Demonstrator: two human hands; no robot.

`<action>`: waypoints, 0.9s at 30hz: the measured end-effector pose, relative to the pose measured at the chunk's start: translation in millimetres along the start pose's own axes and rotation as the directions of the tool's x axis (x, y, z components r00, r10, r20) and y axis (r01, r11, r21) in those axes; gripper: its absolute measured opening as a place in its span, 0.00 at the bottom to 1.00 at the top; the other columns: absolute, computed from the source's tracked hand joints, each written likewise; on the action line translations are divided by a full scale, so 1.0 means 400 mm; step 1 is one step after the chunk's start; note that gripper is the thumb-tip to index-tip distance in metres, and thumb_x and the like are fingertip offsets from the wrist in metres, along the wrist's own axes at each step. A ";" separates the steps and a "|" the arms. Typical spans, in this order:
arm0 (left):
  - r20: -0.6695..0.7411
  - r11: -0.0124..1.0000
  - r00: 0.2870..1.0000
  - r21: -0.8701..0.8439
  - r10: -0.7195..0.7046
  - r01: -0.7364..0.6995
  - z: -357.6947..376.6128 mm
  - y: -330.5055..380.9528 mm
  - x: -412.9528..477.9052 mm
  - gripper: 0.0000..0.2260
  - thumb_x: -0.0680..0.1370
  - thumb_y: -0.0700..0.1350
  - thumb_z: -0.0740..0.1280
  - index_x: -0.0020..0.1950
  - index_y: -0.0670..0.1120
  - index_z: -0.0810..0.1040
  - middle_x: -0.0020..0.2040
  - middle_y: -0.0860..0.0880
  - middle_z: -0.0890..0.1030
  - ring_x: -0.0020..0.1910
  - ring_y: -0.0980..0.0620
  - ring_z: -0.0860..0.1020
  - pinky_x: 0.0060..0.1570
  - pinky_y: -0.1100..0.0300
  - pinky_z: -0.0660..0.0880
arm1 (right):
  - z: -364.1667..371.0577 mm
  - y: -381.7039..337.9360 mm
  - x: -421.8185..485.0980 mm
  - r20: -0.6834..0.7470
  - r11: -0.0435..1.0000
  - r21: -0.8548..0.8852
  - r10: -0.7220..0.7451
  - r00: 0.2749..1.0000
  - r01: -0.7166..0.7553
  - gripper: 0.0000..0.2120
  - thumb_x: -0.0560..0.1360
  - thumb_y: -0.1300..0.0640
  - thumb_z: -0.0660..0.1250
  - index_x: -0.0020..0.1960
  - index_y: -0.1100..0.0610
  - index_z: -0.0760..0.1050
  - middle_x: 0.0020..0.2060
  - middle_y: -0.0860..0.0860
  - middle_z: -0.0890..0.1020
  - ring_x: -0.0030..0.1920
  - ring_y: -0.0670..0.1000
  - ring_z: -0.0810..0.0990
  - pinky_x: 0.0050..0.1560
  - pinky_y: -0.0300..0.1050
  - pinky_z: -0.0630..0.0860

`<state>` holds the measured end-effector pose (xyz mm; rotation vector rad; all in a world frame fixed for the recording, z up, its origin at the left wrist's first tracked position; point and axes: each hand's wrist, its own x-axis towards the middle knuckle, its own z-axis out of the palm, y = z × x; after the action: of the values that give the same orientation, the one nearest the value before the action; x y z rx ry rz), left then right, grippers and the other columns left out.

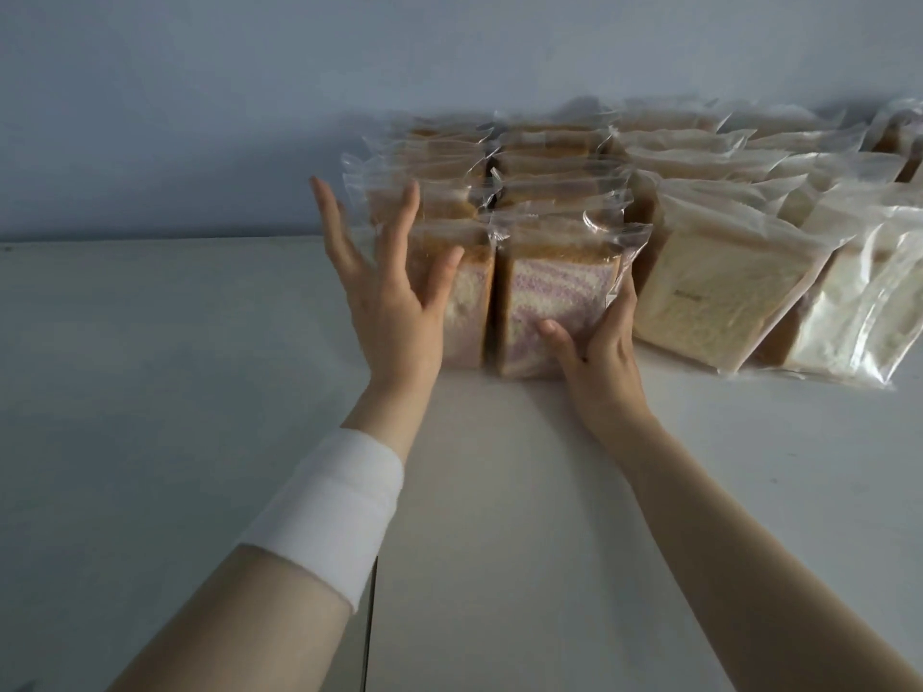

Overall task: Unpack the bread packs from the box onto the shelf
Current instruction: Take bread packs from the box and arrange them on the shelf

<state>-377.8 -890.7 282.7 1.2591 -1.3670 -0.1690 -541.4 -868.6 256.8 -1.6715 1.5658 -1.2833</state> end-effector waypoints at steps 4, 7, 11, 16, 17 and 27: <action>-0.039 0.998 0.998 0.047 0.039 -0.038 0.019 -0.013 0.007 0.17 0.76 0.51 0.65 0.62 0.45 0.76 0.72 0.29 0.52 0.74 0.37 0.56 0.69 0.69 0.57 | -0.002 0.003 0.009 -0.004 1.000 -0.014 0.005 1.000 -0.005 0.42 0.73 0.56 0.69 0.75 0.63 0.45 0.74 0.58 0.55 0.75 0.52 0.54 0.72 0.39 0.54; -0.012 0.997 0.998 0.042 0.059 -0.058 0.014 -0.018 0.001 0.19 0.77 0.52 0.63 0.63 0.43 0.75 0.72 0.28 0.51 0.74 0.35 0.55 0.72 0.55 0.60 | -0.018 0.006 0.002 0.046 1.000 -0.003 0.012 0.999 -0.012 0.43 0.73 0.54 0.69 0.75 0.61 0.44 0.75 0.56 0.55 0.75 0.51 0.53 0.73 0.42 0.53; -0.042 0.999 0.999 -0.037 -0.031 0.029 0.019 -0.001 0.001 0.20 0.76 0.53 0.62 0.65 0.46 0.73 0.73 0.31 0.53 0.74 0.39 0.57 0.69 0.65 0.61 | -0.017 0.007 -0.015 0.049 0.999 -0.049 0.006 0.999 -0.004 0.43 0.73 0.51 0.68 0.75 0.61 0.42 0.75 0.57 0.53 0.75 0.52 0.53 0.74 0.48 0.55; -0.145 0.996 0.986 0.024 -0.079 0.084 0.041 0.007 0.011 0.16 0.75 0.51 0.64 0.60 0.46 0.78 0.68 0.33 0.66 0.71 0.41 0.65 0.68 0.55 0.66 | 0.006 0.001 0.002 -0.011 0.995 -0.095 0.030 1.000 -0.031 0.44 0.72 0.51 0.69 0.75 0.62 0.44 0.74 0.58 0.57 0.75 0.54 0.56 0.72 0.48 0.58; -0.146 0.996 0.986 0.030 -0.075 0.081 0.039 0.009 0.011 0.16 0.75 0.51 0.64 0.60 0.46 0.78 0.68 0.33 0.65 0.71 0.41 0.65 0.67 0.53 0.66 | 0.004 -0.001 0.003 -0.001 0.996 -0.085 0.031 1.000 -0.031 0.44 0.72 0.51 0.70 0.75 0.62 0.45 0.74 0.58 0.57 0.75 0.54 0.56 0.72 0.48 0.58; -0.041 0.935 0.999 0.353 -0.018 0.031 -0.028 0.093 -0.005 0.21 0.78 0.55 0.57 0.70 0.52 0.68 0.75 0.34 0.53 0.75 0.37 0.51 0.72 0.48 0.50 | -0.156 -0.060 -0.020 0.111 0.938 -0.331 -0.071 0.991 0.104 0.43 0.70 0.46 0.71 0.75 0.60 0.52 0.70 0.56 0.64 0.69 0.54 0.65 0.69 0.49 0.65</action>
<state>-390.2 -868.3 311.8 1.5707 -1.3890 0.0896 -584.0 -841.8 301.4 -1.9997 1.7428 -0.9976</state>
